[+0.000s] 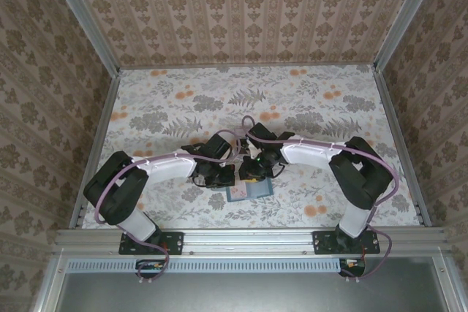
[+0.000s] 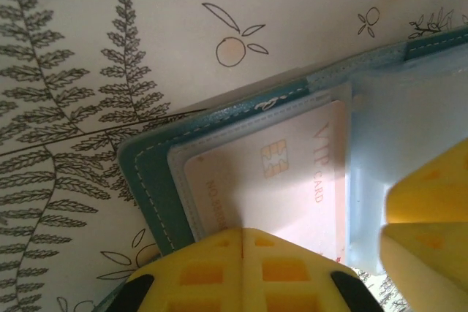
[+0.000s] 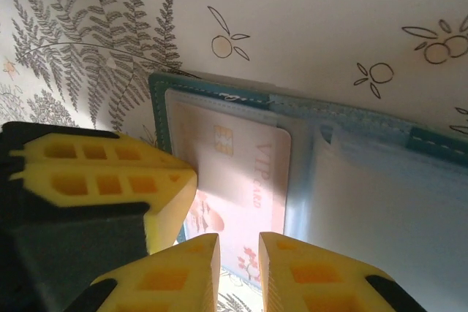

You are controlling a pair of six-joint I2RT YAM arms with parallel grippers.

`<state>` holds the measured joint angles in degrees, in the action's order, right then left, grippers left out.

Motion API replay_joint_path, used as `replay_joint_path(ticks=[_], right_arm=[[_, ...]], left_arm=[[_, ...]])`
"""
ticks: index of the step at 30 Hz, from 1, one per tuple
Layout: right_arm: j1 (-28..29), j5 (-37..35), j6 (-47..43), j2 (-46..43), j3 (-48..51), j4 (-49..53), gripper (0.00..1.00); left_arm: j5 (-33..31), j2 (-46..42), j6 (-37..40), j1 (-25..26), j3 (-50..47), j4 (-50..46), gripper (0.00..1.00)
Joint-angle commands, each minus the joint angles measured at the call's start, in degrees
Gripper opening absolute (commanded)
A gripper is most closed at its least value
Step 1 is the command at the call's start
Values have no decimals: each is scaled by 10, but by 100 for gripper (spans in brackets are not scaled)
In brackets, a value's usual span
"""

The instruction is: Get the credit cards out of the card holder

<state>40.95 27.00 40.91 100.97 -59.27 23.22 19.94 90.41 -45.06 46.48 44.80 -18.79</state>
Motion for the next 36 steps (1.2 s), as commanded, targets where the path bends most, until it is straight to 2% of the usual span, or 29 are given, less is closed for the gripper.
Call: replay_joint_path(ticks=[1, 8, 13, 20, 27, 36], right_arm=[[4, 26, 11, 15, -14, -22, 23], [5, 3, 3, 42, -12, -15, 23], [11, -59, -20, 41, -24, 41, 23], [15, -100, -33, 25, -37, 88, 23], [18, -99, -37, 24, -44, 94, 23], [22, -44, -10, -10, -28, 39, 23]], left_arm=[[2, 4, -3, 1, -16, -2, 5], [1, 0, -1, 1, -15, -7, 5], [-4, -8, 0, 0, -18, -13, 5], [-13, -3, 8, -2, -21, -28, 5], [-22, -12, 14, -4, -20, -44, 6], [-20, -27, 11, -4, -18, -40, 11]])
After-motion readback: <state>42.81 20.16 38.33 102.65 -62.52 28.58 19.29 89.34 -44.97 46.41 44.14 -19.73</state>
